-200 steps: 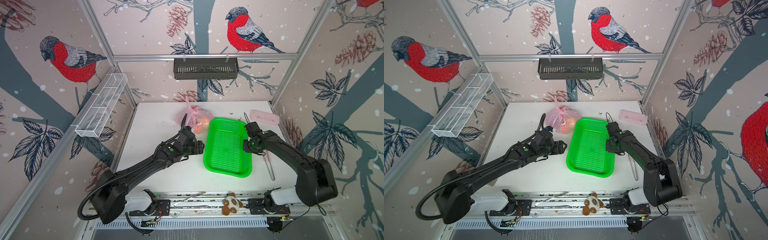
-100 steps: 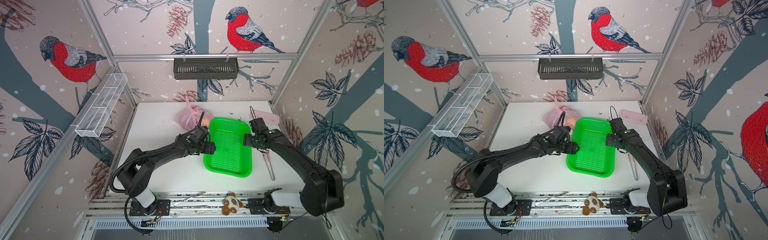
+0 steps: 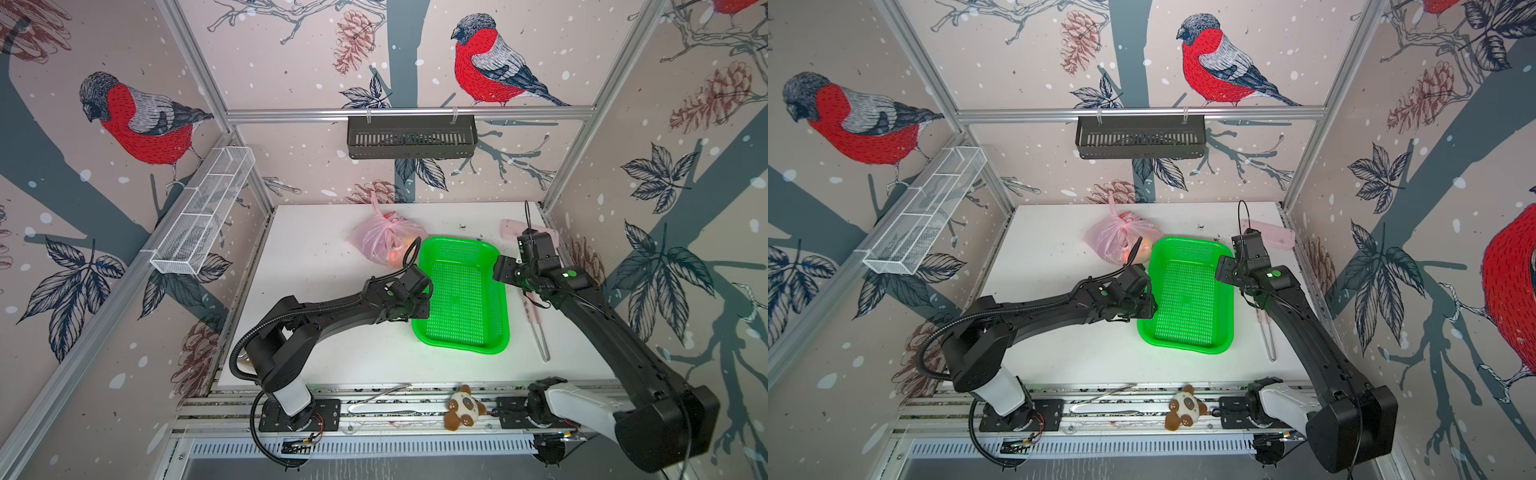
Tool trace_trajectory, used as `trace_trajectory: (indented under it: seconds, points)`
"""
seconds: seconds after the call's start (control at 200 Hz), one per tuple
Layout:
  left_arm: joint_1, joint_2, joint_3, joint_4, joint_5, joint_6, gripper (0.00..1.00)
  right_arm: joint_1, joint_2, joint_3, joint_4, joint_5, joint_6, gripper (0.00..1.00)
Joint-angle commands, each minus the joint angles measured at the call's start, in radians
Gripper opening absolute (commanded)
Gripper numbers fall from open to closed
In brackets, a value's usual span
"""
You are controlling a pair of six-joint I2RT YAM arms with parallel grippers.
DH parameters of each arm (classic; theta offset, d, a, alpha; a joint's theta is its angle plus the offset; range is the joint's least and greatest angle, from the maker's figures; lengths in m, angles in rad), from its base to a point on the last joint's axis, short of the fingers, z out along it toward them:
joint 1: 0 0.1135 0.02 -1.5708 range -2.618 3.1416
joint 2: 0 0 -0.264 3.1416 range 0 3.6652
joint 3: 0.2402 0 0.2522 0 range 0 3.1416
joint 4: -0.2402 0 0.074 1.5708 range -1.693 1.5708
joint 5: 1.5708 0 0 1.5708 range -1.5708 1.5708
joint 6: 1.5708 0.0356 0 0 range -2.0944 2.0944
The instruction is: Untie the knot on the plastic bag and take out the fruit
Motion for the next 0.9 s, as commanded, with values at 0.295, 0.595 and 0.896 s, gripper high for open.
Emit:
trace_trajectory:
  seconds: [0.295,0.595,0.896]
  points:
    - [-0.090,0.005,-0.049,0.089,-0.098,-0.223,0.33,0.001,-0.057,-0.056,0.091,-0.025,0.036,0.77]
    - [-0.125,-0.035,-0.068,0.046,-0.198,-0.309,0.24,0.007,-0.062,-0.093,0.148,-0.061,0.061,0.76]
    - [-0.167,-0.077,-0.182,0.107,-0.229,-0.418,0.19,0.032,-0.072,-0.121,0.179,-0.055,0.080,0.75]
